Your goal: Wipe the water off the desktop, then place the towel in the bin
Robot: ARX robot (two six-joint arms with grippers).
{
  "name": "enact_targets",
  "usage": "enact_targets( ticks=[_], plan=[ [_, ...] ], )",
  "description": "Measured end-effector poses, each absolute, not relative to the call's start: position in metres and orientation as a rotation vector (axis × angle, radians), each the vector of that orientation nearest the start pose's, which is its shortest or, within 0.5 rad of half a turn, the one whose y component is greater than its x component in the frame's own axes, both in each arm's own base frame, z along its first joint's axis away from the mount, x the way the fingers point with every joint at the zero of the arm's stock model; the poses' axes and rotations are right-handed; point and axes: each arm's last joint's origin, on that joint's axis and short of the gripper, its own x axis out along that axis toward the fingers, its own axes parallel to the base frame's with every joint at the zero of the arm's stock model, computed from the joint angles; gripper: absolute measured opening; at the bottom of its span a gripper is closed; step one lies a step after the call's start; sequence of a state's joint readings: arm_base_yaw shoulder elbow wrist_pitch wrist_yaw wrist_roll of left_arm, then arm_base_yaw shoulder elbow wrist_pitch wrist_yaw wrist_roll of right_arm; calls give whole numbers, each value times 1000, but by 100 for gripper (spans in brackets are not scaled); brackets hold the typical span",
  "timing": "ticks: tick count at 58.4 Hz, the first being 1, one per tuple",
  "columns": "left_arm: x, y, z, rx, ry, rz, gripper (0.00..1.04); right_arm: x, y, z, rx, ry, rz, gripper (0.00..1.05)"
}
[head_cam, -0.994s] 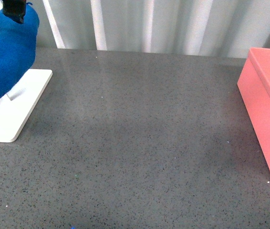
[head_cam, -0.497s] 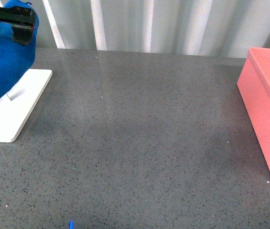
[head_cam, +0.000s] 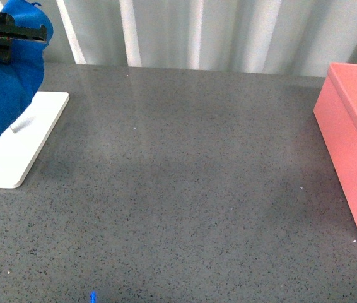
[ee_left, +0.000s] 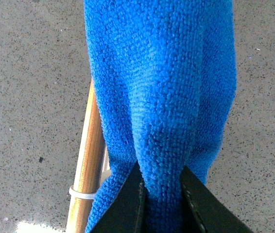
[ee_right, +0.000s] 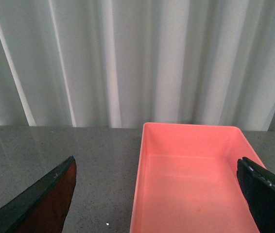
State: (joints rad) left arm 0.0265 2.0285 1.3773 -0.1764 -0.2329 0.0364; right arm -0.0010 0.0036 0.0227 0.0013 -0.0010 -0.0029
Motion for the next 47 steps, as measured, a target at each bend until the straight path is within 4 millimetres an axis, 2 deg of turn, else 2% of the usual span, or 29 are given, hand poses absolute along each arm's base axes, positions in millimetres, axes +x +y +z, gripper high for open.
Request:
enact_targets(
  ticks=[3,7,15,21,33,37,41,47],
  plan=[
    [432,18,168,118,831,227,5,96,0,171,-3,-20,0,98],
    [431,18,171,114,824,219,5,96,0,171,-3,-20,0,98],
    [427,15,196,110,781,195,5,96,0,171,-3,-20,0,98],
    [426,14,225,116,723,187,5,96,0,171,-3,-20,0,98],
    [417,4,295,100,564,140,5,96,0,171,-3,-20,0,98],
    [409,-6,316,80,507,110,5,96,0,171,-3,-20,0,98],
    [395,-31,336,45,444,38,5,96,0,171,-3,-20,0,98],
    [379,-69,346,0,393,-57,5,96,0,171,-3,-20,0,98]
  ],
)
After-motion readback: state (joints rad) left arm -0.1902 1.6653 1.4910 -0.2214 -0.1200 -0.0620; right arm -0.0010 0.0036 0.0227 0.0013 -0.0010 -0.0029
